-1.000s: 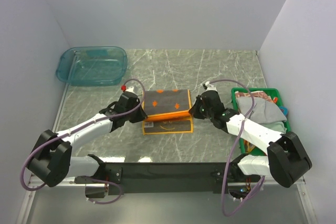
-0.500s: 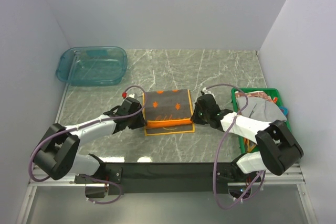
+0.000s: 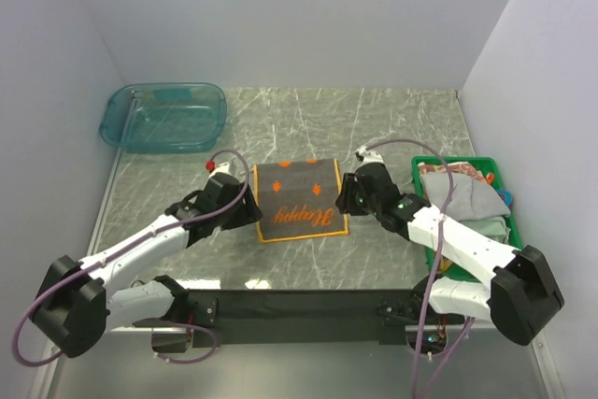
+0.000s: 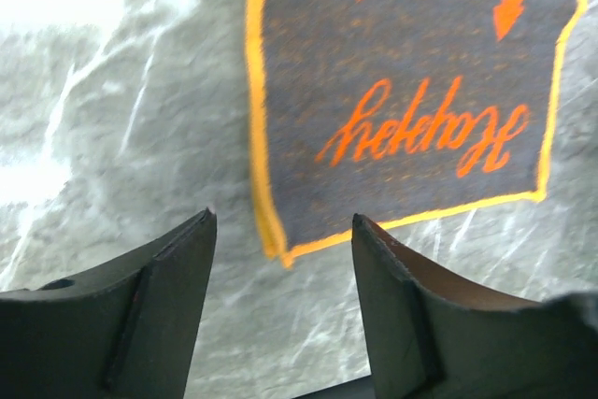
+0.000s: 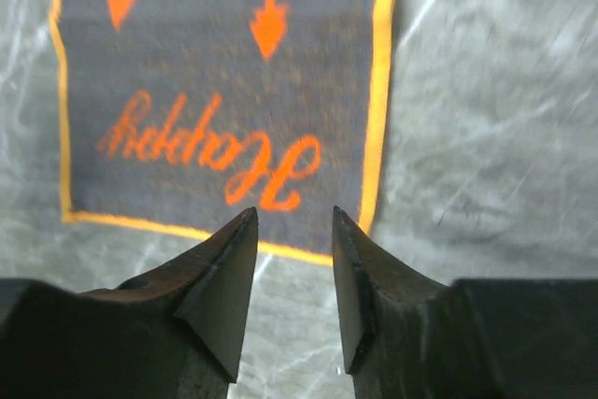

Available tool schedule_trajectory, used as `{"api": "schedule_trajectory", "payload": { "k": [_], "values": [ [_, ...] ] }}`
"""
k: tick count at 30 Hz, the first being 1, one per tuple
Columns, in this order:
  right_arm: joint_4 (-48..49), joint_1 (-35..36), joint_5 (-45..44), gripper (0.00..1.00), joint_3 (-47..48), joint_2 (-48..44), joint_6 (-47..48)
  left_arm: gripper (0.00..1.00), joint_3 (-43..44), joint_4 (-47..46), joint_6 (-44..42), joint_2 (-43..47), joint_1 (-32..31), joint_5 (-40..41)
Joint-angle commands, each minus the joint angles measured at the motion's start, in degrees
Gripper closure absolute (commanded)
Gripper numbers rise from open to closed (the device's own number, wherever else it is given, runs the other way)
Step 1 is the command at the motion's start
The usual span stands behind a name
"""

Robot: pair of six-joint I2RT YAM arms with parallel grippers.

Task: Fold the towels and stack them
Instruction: Fold the towel

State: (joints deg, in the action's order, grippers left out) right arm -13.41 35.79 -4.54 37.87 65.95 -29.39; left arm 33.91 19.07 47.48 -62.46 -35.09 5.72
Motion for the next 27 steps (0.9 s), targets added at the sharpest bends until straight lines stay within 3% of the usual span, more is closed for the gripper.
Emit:
{"api": "schedule_trajectory", "payload": {
  "k": [1, 10, 18, 24, 27],
  "values": [
    [-1.27, 0.24, -2.15, 0.57, 4.93, 2.76, 2.23, 0.36, 6.15, 0.00, -1.43, -3.80, -0.42, -0.09],
    [5.32, 0.07, 2.60, 0.72, -0.95, 9.19, -2.43, 0.59, 3.01, -4.48, -0.99, -12.68, -2.70, -1.67],
    [5.15, 0.16, 6.82, 0.73, -6.39, 11.48, -6.03, 0.76, -2.88, -6.24, 0.15, -16.91, -2.79, -1.42],
    [0.77, 1.38, 8.49, 0.72, -10.09, 2.63, -6.91, 0.77, -6.57, -1.07, 2.87, -8.86, -3.23, -1.06],
    [-2.05, 1.65, 9.19, 0.71, -9.48, -3.70, -6.39, 0.69, -7.81, 1.58, 4.45, -1.65, -3.84, -0.44]
  ]
}}
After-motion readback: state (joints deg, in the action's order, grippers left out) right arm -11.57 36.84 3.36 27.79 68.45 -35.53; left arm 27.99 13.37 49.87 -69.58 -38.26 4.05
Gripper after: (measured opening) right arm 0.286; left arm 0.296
